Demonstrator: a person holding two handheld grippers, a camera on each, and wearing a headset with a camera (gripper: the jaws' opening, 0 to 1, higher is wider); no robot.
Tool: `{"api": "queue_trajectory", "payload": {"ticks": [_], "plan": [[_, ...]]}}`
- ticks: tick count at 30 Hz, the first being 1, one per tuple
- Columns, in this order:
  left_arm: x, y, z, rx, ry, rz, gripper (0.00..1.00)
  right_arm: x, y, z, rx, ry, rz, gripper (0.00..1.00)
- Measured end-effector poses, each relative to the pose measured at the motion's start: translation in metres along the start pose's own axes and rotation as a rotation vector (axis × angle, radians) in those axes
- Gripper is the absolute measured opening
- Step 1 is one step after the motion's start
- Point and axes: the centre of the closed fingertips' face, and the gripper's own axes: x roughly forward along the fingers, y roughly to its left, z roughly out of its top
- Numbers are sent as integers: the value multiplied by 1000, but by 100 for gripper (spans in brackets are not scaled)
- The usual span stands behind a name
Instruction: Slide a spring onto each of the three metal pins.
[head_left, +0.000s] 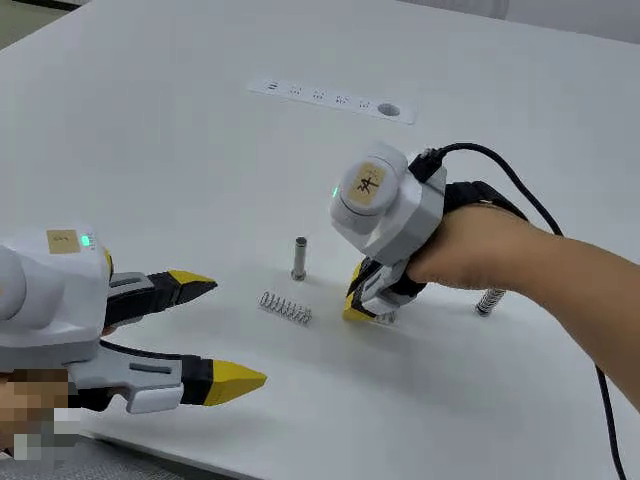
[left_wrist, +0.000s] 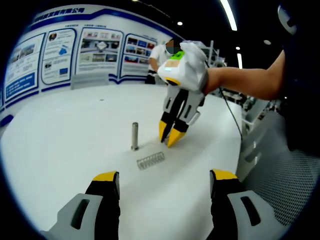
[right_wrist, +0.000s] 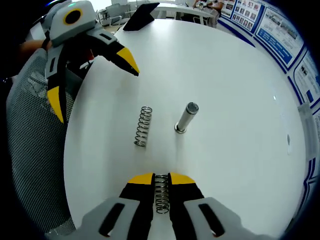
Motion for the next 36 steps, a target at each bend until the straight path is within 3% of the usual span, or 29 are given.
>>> {"api": "queue_trajectory", "payload": {"ticks": [36], "plan": [[1, -3, 0, 13, 12, -13, 75, -52, -5, -7, 104, -134, -103, 12]]}}
